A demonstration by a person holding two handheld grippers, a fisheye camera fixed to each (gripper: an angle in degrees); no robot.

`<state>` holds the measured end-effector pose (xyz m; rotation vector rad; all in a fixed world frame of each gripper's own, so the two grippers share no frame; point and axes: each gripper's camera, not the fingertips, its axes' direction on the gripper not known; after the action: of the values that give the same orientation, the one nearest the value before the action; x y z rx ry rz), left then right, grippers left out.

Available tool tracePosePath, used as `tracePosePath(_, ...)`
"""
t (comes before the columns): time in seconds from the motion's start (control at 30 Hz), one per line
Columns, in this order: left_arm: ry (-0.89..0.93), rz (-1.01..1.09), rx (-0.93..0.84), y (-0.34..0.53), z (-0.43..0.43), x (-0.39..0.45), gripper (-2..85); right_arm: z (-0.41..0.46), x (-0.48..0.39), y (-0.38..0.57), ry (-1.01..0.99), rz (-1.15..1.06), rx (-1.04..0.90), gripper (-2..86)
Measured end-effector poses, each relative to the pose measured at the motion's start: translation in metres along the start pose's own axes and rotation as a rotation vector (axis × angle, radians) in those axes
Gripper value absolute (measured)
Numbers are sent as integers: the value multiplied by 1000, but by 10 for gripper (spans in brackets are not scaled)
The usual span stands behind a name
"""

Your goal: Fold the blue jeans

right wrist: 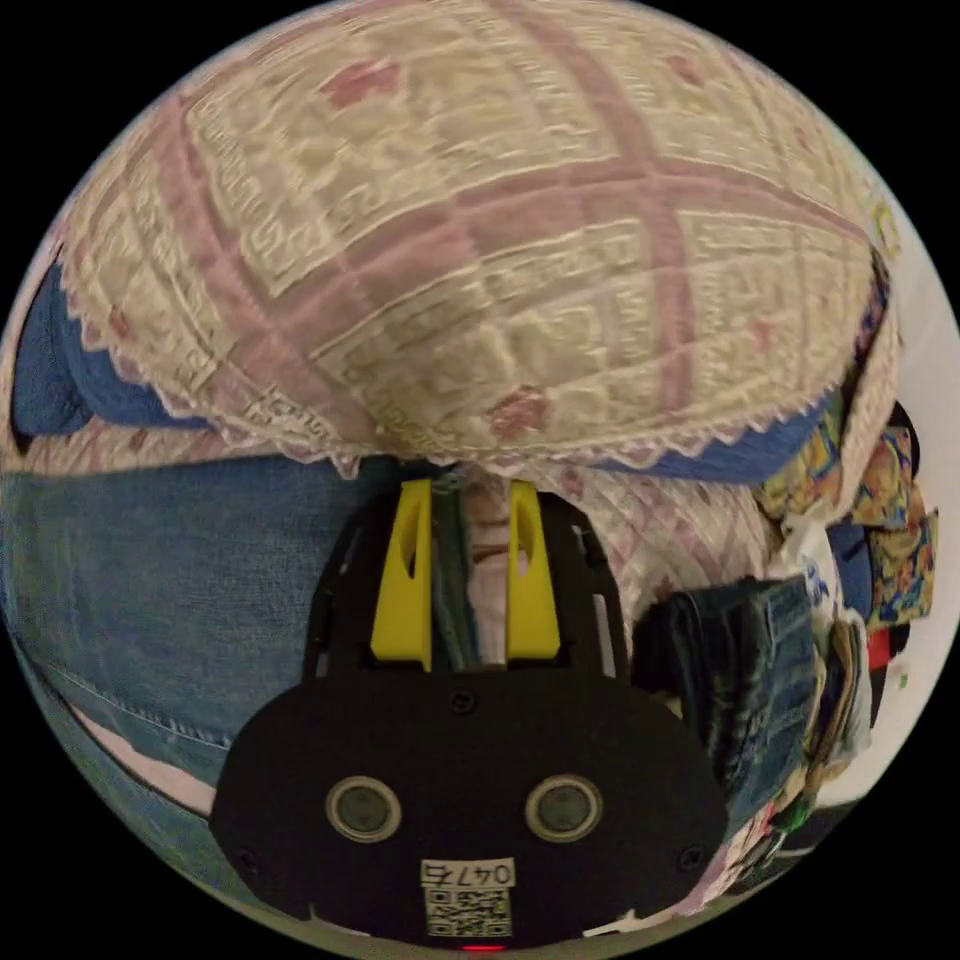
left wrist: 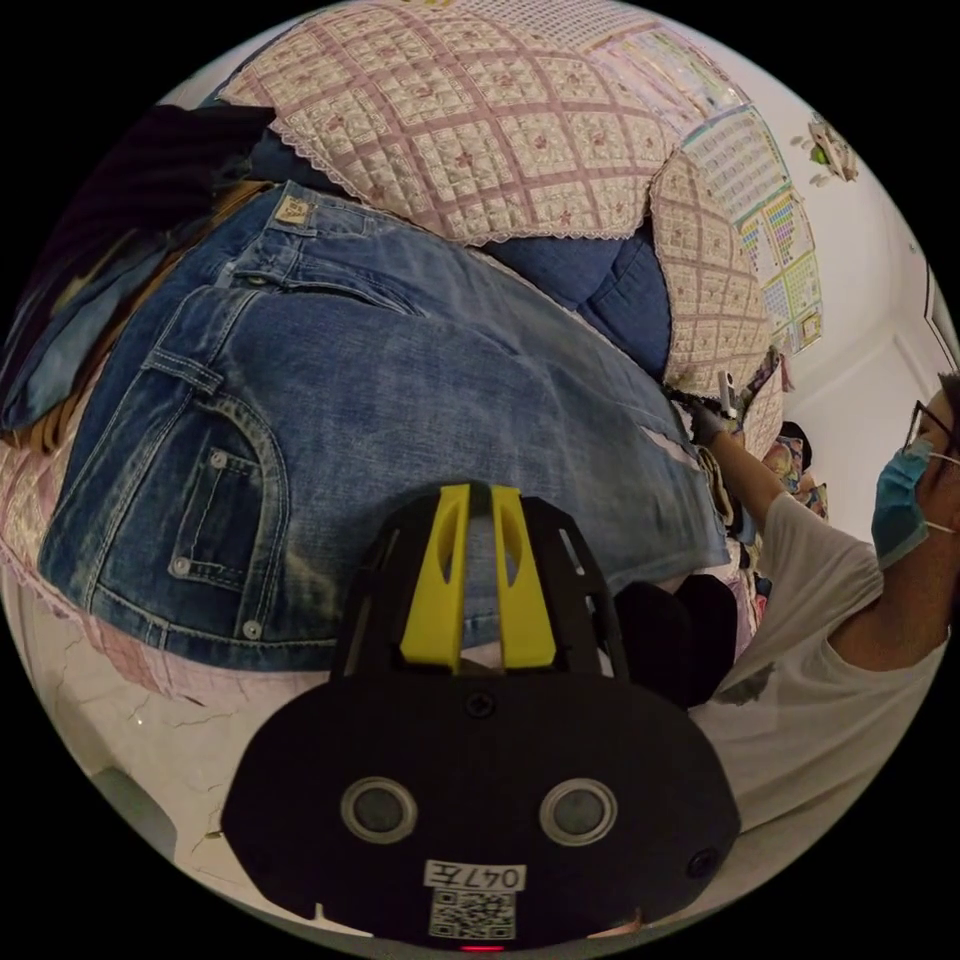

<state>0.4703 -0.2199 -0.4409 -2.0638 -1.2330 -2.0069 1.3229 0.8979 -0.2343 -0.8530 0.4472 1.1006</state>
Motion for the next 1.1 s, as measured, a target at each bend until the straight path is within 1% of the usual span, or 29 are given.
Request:
tracePosePath(0.1,45,33,78,20,-19,2,56,-67,8,34,-1,90,74,71)
tracePosePath(0.17,64,48,148,36,-37,5,57,-144,10,83,-78,95,242,58)
tracePosePath(0.2,64,58,198,49,-52,7,57,-164,8,99,-105,85,289,52)
tracePosePath(0.27,37,69,259,70,-75,9,56,-244,-5,168,-278,5,426,26)
tracePosePath(0.3,-2,75,292,85,-91,10,56,-262,-10,188,-321,-15,451,19)
tracePosePath(0.37,-84,83,337,110,-114,12,55,-327,-31,263,-450,-74,500,7)
tracePosePath(0.4,-128,83,372,128,-130,13,55,-342,-36,281,-483,-86,503,6)
tracePosePath(0.47,-154,64,416,154,-151,10,55,-391,-57,353,-609,-94,546,-1)
tracePosePath(0.53,-148,16,439,178,-167,0,56,-419,-75,403,-704,-101,610,-9)
tracePosePath(0.6,-141,-82,453,208,-184,-20,57,-440,-91,446,-777,-55,659,-11)
tracePosePath(0.63,-140,-102,461,216,-187,-25,57,-450,-100,470,-824,5,681,-12)
tracePosePath(0.67,-135,-139,484,231,-194,-33,58,-459,-109,489,-901,24,697,-12)
tracePosePath(0.7,-129,-170,507,246,-199,-41,59,-464,-114,497,-950,15,699,-12)
tracePosePath(0.77,-118,-210,532,266,-204,-51,63,-481,-131,521,-1123,-22,677,-12)
tracePosePath(0.83,-120,-240,554,284,-206,-59,64,-495,-139,541,-1196,-43,705,-12)
tracePosePath(0.93,-129,-283,566,309,-200,-72,65,-517,-150,573,-1200,-51,721,-13)
tracePosePath(1.1,-107,-337,516,334,-176,-95,65,-552,-152,613,-1259,-45,753,-13)
